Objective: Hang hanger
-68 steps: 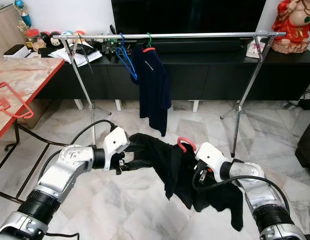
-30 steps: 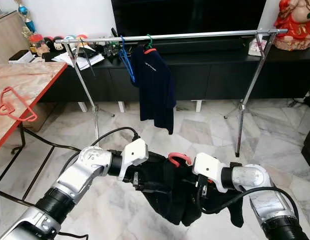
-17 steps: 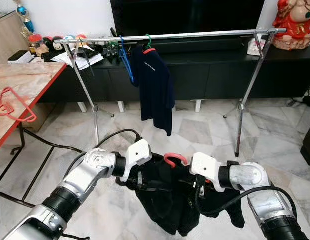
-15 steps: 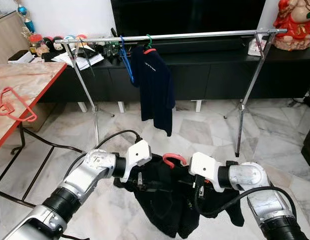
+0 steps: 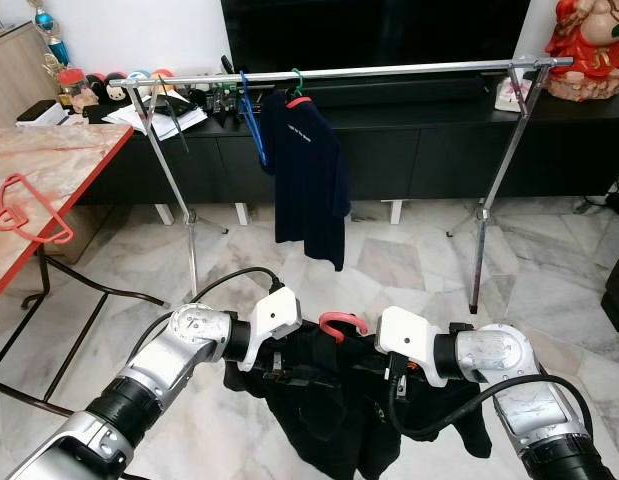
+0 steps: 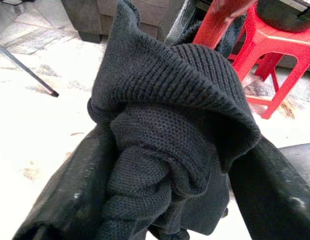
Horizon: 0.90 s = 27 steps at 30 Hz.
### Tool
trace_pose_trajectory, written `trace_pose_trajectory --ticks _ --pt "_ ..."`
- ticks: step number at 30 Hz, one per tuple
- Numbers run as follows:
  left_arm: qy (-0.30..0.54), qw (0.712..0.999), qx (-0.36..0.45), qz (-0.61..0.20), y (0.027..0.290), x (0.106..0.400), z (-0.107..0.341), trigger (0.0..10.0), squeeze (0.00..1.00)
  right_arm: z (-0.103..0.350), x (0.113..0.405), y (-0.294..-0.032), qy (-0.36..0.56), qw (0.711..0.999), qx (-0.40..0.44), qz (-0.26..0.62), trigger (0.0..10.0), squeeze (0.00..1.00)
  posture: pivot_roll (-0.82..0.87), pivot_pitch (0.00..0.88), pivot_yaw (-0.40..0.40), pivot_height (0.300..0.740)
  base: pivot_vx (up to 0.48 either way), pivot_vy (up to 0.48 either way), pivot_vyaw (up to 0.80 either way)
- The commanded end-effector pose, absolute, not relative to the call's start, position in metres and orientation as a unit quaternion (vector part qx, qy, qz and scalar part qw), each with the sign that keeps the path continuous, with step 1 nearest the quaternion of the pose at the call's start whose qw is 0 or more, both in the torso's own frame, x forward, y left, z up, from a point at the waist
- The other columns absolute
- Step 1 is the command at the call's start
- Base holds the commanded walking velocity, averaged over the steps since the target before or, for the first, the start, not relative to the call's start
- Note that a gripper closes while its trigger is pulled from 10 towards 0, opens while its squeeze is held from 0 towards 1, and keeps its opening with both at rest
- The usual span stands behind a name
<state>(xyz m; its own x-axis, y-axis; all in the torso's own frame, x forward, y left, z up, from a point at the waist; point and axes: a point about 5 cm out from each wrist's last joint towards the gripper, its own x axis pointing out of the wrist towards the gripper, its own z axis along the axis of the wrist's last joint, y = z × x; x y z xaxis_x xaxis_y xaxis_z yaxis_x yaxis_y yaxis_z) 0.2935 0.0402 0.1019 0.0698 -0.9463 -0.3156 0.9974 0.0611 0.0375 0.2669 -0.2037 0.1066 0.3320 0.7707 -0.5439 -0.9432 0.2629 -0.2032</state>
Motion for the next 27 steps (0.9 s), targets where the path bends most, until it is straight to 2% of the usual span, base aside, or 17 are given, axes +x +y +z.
trace_pose_trajectory --ticks 1,27 --pt "0.109 0.712 0.129 -0.682 0.039 0.2907 0.0989 0.0 0.0 0.1214 0.2701 -0.1958 0.132 0.778 -0.25 0.561 0.0 0.0 -0.19 0.0 0.093 0.74 0.0 0.0 0.0" --pt "0.099 0.703 0.135 -0.692 0.0317 0.2815 0.096 0.0 0.0 0.1258 0.2714 -0.193 0.128 0.779 -0.244 0.563 0.0 0.0 -0.2 0.0 0.095 0.74 0.0 0.0 0.0"
